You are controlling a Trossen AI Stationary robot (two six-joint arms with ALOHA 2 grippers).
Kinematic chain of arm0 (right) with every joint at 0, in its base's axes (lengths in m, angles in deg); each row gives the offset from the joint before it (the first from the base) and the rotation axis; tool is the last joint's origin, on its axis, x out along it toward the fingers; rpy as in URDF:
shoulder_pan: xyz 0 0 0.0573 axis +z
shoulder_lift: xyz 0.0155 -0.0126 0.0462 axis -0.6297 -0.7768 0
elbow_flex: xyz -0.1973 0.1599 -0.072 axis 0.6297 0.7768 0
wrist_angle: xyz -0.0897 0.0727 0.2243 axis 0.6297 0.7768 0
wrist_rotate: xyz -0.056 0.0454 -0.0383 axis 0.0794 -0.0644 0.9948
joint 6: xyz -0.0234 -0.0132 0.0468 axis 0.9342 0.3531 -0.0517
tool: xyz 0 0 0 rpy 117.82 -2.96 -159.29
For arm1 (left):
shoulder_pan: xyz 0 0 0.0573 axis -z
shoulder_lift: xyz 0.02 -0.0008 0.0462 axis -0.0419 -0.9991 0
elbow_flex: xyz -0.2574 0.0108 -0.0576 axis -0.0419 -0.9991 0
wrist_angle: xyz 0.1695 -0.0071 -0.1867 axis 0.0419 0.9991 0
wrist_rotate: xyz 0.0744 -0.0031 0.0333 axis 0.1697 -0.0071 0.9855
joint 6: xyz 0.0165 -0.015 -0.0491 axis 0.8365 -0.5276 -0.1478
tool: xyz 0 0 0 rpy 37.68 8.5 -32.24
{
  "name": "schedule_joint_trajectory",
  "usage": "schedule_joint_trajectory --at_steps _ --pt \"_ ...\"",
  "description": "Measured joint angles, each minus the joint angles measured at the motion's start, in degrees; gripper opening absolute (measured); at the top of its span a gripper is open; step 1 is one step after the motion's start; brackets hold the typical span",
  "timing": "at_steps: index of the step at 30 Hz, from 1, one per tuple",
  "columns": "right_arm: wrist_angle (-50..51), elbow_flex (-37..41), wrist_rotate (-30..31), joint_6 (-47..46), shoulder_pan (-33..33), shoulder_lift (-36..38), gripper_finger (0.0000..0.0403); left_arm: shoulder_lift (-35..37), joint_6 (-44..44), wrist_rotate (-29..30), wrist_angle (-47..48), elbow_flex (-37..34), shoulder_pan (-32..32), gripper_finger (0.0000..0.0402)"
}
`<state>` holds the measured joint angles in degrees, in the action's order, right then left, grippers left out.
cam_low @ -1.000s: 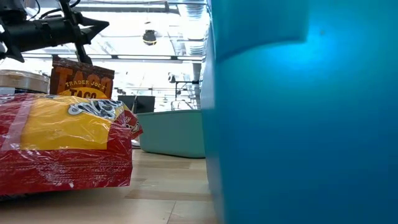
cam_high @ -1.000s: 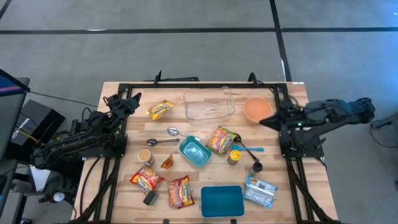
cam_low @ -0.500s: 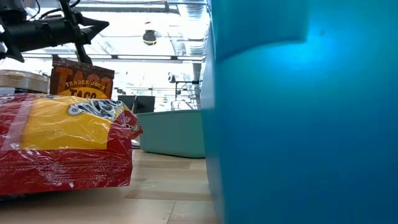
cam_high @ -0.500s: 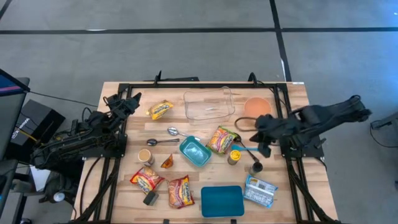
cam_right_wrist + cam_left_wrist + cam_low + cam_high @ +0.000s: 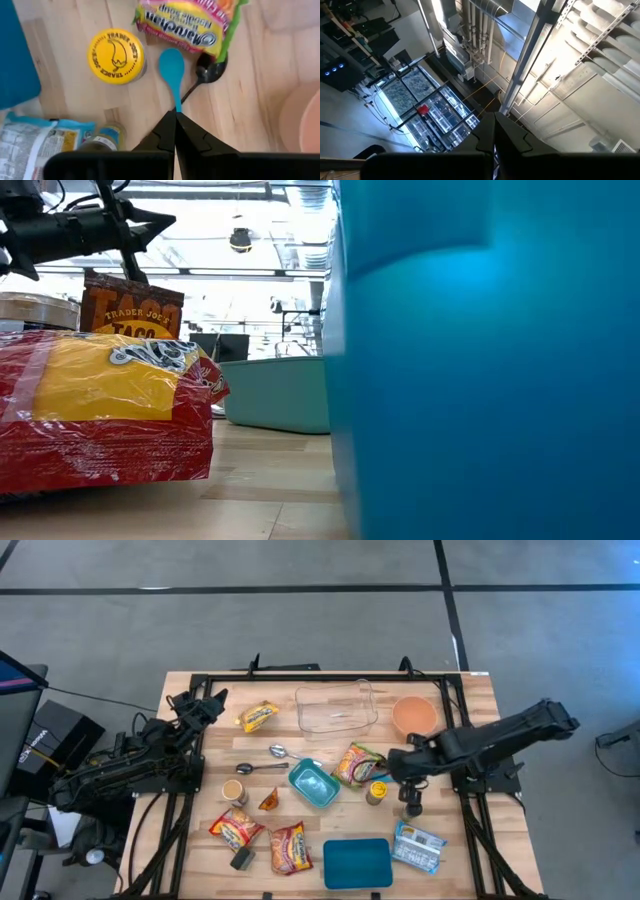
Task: Pick & Place Food Item
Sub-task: Put the blue baby spoon into the green bin
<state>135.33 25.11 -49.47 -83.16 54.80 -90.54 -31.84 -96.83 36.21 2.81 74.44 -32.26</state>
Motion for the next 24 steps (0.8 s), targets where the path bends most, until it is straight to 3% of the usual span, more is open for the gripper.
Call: schedule_joint_trajectory --at_steps 13,18,24 --pt "-6.7 0.6 -9.3 10.8 -9.4 -2.4 0.0000 0.0 0.0 0.1 0.0 0.0 0.0 0.0002" --pt "-8.4 5.8 -13.4 12.0 -10.0 -2.4 0.0000 0.0 0.0 0.1 0.0 0.0 0.0 0.0002" --pt "-12.3 12.6 -13.4 11.2 -9.8 -2.4 0.0000 0.0 0.0 0.1 0.0 0.0 0.0 0.0002"
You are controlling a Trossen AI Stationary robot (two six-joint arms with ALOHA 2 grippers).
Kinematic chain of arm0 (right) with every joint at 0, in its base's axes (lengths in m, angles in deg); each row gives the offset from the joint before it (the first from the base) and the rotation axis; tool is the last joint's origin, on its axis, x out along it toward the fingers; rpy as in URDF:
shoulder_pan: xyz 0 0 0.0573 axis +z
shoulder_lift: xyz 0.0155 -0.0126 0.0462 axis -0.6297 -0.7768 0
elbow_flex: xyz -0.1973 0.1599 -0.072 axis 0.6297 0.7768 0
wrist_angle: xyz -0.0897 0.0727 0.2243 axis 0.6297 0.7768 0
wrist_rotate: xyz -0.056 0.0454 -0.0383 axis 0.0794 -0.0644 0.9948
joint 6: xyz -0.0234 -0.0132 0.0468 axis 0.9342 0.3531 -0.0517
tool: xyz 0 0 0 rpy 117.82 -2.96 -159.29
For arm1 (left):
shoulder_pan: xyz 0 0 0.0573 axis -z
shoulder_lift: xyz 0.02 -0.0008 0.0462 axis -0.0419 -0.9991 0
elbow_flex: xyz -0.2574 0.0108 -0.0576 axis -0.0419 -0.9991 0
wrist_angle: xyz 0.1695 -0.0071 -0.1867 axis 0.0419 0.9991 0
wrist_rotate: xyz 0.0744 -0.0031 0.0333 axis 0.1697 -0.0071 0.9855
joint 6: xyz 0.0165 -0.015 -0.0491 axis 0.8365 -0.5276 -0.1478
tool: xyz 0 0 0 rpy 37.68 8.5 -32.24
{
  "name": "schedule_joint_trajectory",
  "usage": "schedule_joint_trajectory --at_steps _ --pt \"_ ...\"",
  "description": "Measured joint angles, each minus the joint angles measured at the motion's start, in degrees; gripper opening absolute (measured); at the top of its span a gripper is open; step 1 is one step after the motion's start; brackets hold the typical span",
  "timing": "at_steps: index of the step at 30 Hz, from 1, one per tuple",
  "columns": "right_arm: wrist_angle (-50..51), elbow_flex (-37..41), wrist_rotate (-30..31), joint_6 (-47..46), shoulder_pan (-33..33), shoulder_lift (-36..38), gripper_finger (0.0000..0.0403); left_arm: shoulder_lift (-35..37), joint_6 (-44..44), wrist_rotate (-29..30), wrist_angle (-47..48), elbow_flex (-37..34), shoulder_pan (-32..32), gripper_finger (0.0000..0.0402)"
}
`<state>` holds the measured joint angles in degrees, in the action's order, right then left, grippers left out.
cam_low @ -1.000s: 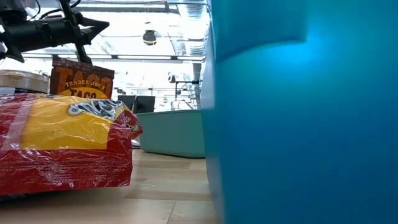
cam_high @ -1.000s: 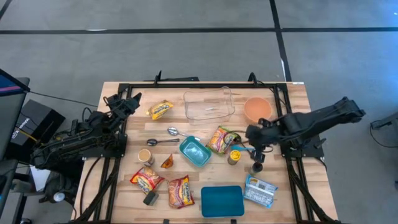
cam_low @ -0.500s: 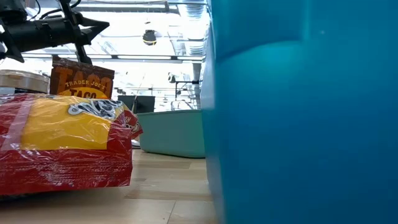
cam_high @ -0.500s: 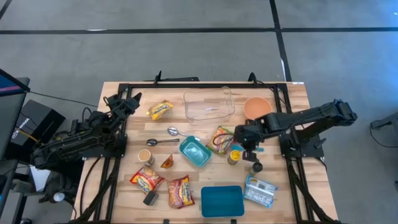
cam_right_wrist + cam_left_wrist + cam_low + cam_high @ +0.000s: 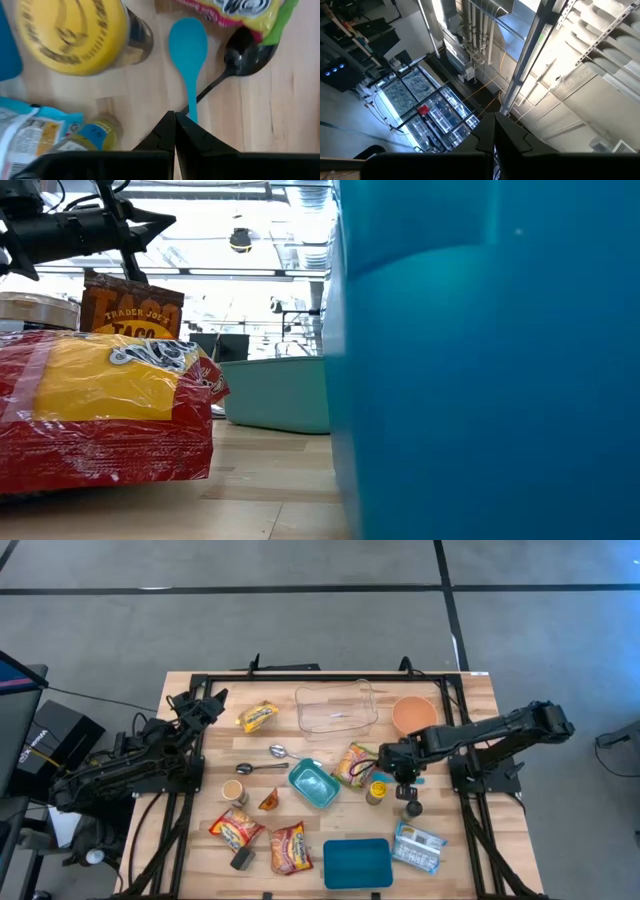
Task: Pick & Place Food Item
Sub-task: Put the blue baby spoon into the green bin
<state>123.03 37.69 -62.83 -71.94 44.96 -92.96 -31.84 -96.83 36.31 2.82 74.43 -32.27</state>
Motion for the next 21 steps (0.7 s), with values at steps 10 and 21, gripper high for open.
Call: schedule_joint_trajectory --at_steps 10,21 --pt "-5.5 4.8 0.0 1.4 -1.7 0.0 0.0000 0.0 0.0 -0.1 0.0 0.0 0.0 0.0002" --pt "-8.2 7.1 -2.9 1.7 -4.3 0.0 0.0000 0.0 0.0 -0.1 0.0 0.0 0.0 0.0002"
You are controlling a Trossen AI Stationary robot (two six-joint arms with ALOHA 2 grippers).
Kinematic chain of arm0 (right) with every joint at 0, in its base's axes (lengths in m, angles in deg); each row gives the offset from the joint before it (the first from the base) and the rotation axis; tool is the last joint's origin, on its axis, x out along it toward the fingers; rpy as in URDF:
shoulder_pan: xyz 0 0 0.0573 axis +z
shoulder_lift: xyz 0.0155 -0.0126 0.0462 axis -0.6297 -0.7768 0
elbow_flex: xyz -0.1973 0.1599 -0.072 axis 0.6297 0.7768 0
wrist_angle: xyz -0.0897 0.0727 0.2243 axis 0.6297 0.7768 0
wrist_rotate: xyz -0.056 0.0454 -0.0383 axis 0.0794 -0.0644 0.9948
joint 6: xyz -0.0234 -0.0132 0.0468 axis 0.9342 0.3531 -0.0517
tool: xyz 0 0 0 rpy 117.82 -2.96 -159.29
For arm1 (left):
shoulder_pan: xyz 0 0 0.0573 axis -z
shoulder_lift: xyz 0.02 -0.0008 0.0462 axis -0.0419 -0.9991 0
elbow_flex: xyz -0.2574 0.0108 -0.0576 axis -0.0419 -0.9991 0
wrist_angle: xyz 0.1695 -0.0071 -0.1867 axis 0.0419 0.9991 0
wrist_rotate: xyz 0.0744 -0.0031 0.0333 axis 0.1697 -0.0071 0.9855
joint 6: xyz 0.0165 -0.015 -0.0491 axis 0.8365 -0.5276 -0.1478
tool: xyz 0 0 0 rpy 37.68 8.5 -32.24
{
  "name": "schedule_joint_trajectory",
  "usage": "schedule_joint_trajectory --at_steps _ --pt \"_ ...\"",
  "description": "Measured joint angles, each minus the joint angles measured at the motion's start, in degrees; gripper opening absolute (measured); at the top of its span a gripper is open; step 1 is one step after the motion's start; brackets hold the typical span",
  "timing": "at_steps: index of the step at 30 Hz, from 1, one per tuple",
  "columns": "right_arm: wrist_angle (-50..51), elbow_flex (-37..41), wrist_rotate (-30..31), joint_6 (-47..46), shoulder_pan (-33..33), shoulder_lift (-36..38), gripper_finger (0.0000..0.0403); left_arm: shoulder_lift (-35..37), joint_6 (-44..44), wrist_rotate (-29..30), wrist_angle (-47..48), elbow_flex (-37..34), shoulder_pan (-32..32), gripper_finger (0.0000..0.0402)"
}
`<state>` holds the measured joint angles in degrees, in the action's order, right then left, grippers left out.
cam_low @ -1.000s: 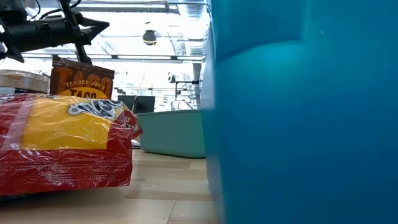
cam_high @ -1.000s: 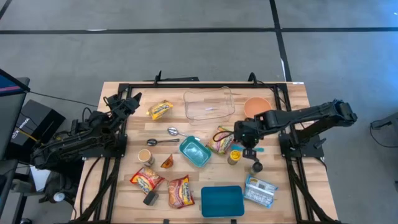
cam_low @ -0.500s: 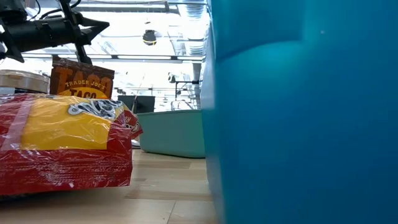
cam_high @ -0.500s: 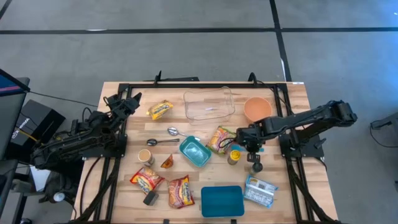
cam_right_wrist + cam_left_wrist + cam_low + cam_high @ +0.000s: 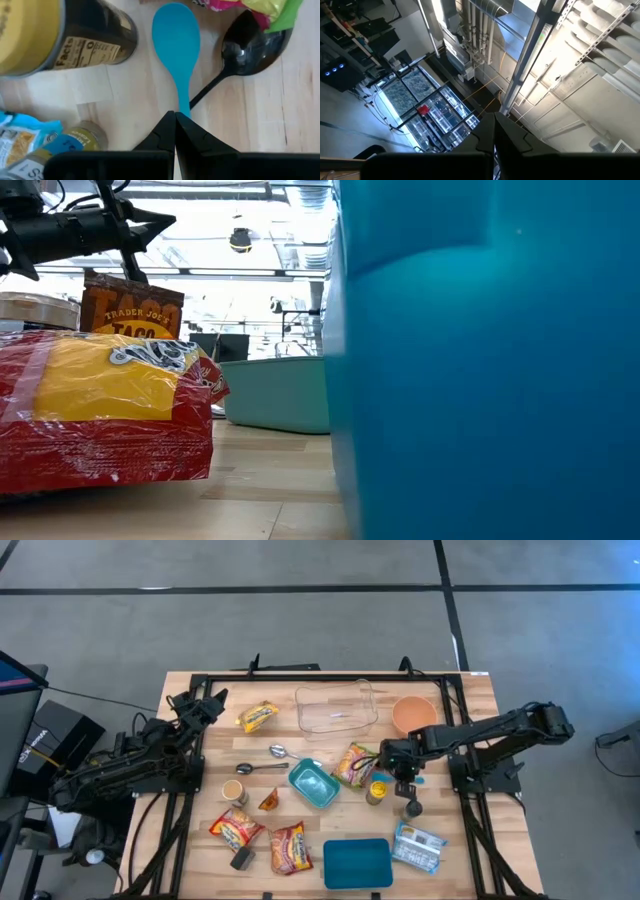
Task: Pick & Place Food Item
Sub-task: Put the blue baby spoon into the green bin
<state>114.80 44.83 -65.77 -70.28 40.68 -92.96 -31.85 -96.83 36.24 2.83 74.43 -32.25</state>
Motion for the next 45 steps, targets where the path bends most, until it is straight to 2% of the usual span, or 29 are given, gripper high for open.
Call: schedule_joint_trajectory --at_steps 17,30,39,45 --pt "-1.4 0.0 1.6 -13.2 4.2 0.0 0.0000 0.0 0.0 0.0 0.0 0.0 0.0 0.0002" --pt "-1.4 0.0 3.9 -14.5 4.7 -0.2 0.0000 0.0 0.0 0.0 0.0 0.0 0.0 0.0002" --pt "-2.1 -0.1 3.9 -14.0 6.1 -7.6 0.0000 0.0 0.0 0.1 0.0 0.0 0.0 0.0002" --pt "-1.9 -0.1 4.1 -13.5 7.3 -6.0 0.0000 0.0 0.0 0.1 0.0 0.0 0.0 0.0002"
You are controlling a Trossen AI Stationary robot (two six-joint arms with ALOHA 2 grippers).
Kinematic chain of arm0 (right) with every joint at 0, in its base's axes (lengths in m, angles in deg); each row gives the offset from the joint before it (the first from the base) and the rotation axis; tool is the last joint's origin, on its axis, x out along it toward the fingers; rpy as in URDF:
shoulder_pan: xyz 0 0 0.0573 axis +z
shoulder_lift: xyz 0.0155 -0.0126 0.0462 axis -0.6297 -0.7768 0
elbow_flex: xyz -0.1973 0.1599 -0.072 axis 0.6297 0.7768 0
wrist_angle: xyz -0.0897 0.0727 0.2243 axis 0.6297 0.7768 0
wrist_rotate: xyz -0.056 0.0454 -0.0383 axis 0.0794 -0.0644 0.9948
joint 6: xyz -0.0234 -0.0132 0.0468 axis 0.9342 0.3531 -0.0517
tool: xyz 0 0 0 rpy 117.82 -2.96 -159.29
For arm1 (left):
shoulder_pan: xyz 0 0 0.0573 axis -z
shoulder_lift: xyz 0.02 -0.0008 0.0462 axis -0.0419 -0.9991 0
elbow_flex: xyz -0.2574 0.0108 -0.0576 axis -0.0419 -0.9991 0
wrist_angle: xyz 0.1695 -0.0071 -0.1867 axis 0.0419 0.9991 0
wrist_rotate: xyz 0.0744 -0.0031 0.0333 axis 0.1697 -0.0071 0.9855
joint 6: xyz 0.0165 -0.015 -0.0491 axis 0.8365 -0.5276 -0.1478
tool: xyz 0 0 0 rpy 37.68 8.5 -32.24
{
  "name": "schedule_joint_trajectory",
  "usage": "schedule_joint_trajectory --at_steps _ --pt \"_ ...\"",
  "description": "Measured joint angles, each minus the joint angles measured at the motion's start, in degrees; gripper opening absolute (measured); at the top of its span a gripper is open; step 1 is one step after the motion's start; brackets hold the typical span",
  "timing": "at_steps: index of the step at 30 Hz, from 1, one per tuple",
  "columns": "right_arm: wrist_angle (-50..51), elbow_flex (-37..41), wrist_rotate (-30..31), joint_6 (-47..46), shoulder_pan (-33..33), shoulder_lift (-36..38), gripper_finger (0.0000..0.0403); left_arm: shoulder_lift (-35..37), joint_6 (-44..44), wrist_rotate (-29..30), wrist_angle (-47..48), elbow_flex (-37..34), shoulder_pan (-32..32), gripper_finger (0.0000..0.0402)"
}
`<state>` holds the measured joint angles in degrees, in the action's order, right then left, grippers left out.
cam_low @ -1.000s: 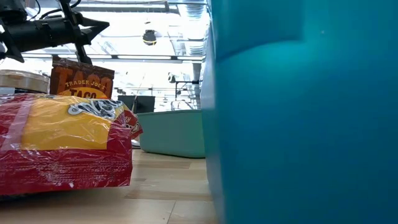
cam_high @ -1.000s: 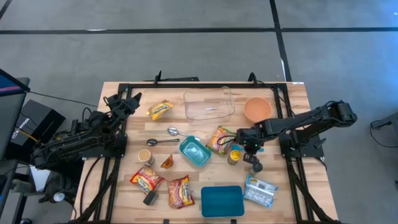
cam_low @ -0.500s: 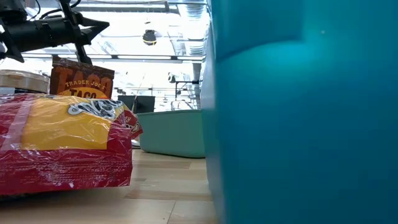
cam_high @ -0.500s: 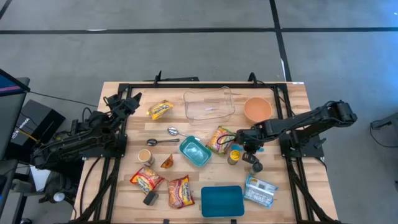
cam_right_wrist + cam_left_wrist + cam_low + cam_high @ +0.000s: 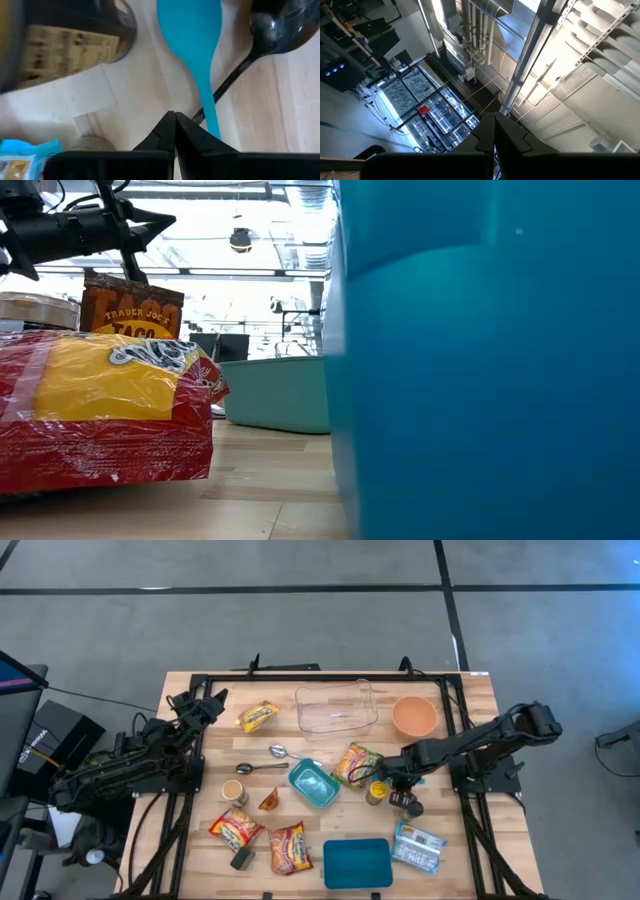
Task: Pick & Place Food Item
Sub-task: Put the blue baby spoon into the green bin
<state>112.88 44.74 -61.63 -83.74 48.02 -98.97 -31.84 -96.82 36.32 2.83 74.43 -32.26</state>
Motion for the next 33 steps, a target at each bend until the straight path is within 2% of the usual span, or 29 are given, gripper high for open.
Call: schedule_joint_trajectory --at_steps 5,15,25,33 --pt "0.5 0.0 2.6 0.6 -0.1 2.0 0.0000 0.0 0.0 0.0 0.0 0.0 0.0 0.0002" --pt "-0.1 0.0 2.3 3.2 -2.1 2.2 0.0005 0.0 0.0 0.0 0.0 0.0 0.0 0.0002" --pt "0.5 0.0 2.0 3.2 -4.7 2.2 0.0095 0.0 0.0 0.0 0.0 0.0 0.0 0.0002" --pt "0.6 0.0 1.9 4.6 -4.7 2.2 0.0113 0.0 0.0 0.0 0.0 0.0 0.0 0.0002"
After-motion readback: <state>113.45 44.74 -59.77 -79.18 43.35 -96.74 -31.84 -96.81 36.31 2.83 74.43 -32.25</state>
